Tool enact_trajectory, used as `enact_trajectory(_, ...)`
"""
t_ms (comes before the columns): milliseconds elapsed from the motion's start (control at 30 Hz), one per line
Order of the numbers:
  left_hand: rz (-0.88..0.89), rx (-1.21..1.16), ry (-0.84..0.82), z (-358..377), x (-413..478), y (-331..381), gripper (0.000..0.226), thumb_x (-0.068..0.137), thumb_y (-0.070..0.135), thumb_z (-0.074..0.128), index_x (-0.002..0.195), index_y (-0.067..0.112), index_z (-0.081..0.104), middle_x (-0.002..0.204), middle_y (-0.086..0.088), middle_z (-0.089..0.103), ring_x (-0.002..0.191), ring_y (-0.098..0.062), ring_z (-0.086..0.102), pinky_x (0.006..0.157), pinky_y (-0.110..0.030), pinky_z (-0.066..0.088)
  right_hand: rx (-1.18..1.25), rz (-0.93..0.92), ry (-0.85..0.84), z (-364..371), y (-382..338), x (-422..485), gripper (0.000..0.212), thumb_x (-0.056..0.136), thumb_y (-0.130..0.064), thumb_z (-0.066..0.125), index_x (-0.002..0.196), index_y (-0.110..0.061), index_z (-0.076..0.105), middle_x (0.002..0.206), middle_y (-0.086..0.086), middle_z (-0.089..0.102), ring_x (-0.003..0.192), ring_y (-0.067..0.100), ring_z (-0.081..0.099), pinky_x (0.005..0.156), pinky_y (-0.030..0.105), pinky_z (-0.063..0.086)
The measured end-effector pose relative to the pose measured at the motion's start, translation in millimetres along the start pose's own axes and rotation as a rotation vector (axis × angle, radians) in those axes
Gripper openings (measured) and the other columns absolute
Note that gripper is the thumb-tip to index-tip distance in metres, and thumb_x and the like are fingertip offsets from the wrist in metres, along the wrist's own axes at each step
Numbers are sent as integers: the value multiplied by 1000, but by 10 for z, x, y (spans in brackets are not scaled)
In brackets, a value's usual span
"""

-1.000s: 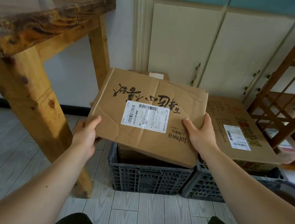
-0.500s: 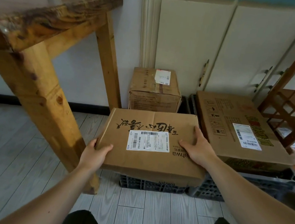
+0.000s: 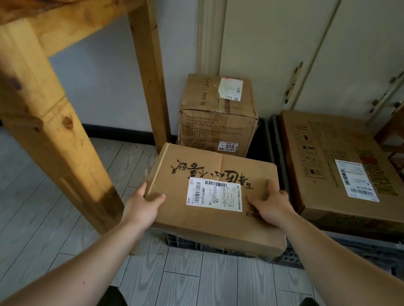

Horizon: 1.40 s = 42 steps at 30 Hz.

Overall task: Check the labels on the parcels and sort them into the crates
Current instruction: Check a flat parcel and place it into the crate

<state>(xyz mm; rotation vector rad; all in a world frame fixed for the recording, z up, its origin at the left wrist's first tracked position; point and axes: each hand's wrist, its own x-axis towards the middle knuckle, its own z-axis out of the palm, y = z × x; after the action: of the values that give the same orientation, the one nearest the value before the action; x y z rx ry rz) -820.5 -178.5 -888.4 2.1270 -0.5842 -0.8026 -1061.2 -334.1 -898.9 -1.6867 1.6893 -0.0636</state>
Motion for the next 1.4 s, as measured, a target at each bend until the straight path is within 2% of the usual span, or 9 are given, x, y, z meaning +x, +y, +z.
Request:
enact_trajectory(167, -41, -52, 30, 97, 106, 116, 62, 99, 30, 55, 154, 26, 27, 147, -7, 45, 130, -31, 47, 103, -42, 42, -45, 13, 17, 44, -37, 185, 86, 91, -59, 54, 157, -28, 9, 156, 11, 17, 127, 36, 45, 103, 43, 45)
enact_trajectory(267, -44, -71, 39, 117, 150, 152, 57, 101, 28, 51, 154, 25, 29, 145, -6, 46, 130, -30, 46, 104, -42, 41, -93, -44, 90, 29, -78, 232, 78, 91, -63, 50, 154, -27, 22, 152, 11, 23, 130, 37, 39, 100, 45, 46)
enact_trajectory(367, -75, -81, 55, 123, 177, 147, 58, 101, 31, 51, 154, 26, 27, 148, -6, 44, 133, -31, 44, 106, -46, 39, -122, -90, 123, -31, -137, 276, 75, 91, -62, 50, 153, -26, 26, 154, 11, 22, 134, 38, 34, 102, 47, 44)
enact_trajectory(633, -53, -32, 29, 146, 256, 254, 57, 101, 32, 50, 153, 26, 28, 141, -6, 50, 123, -31, 51, 101, -50, 47, -105, -56, 47, -79, -105, 337, 75, 91, -63, 51, 152, -25, 29, 149, 10, 30, 128, 35, 42, 99, 44, 46)
enact_trajectory(833, -91, -48, 53, 136, 297, 325, 55, 101, 36, 50, 152, 28, 30, 137, -8, 52, 117, -31, 54, 97, -53, 50, -166, -150, 165, -411, -402, 351, 68, 91, -58, 55, 147, -22, 38, 145, 9, 36, 125, 33, 45, 100, 43, 46)
enact_trajectory(933, -85, 25, 16, 226, 249, 305, 58, 102, 38, 46, 154, 28, 23, 142, -9, 47, 122, -33, 52, 99, -53, 48, -201, -121, 101, -439, -386, 401, 68, 93, -55, 54, 149, -22, 34, 148, 11, 31, 128, 35, 42, 101, 45, 45)
enact_trajectory(1167, -24, 204, 24, 322, 360, 350, 57, 104, 35, 40, 155, 23, 19, 142, -10, 48, 115, -29, 55, 91, -46, 53, -233, -88, 65, -296, -236, 521, 70, 98, -57, 39, 157, -31, 11, 163, 10, 0, 143, 36, 24, 103, 46, 41)
enact_trajectory(1267, -46, 187, 23, 359, 416, 385, 56, 105, 33, 38, 156, 23, 17, 142, -10, 47, 121, -32, 53, 95, -47, 50, -248, -96, 56, -257, -233, 555, 69, 100, -54, 36, 158, -29, 7, 164, 13, -7, 147, 38, 16, 111, 50, 33)
enact_trajectory(1400, -4, 202, 39, 396, 434, 373, 57, 106, 30, 36, 157, 20, 13, 144, -12, 46, 124, -30, 51, 84, -34, 42, -285, -119, 69, -203, -225, 563, 70, 101, -56, 30, 158, -24, 3, 164, 15, -11, 151, 34, 0, 120, 48, 14)
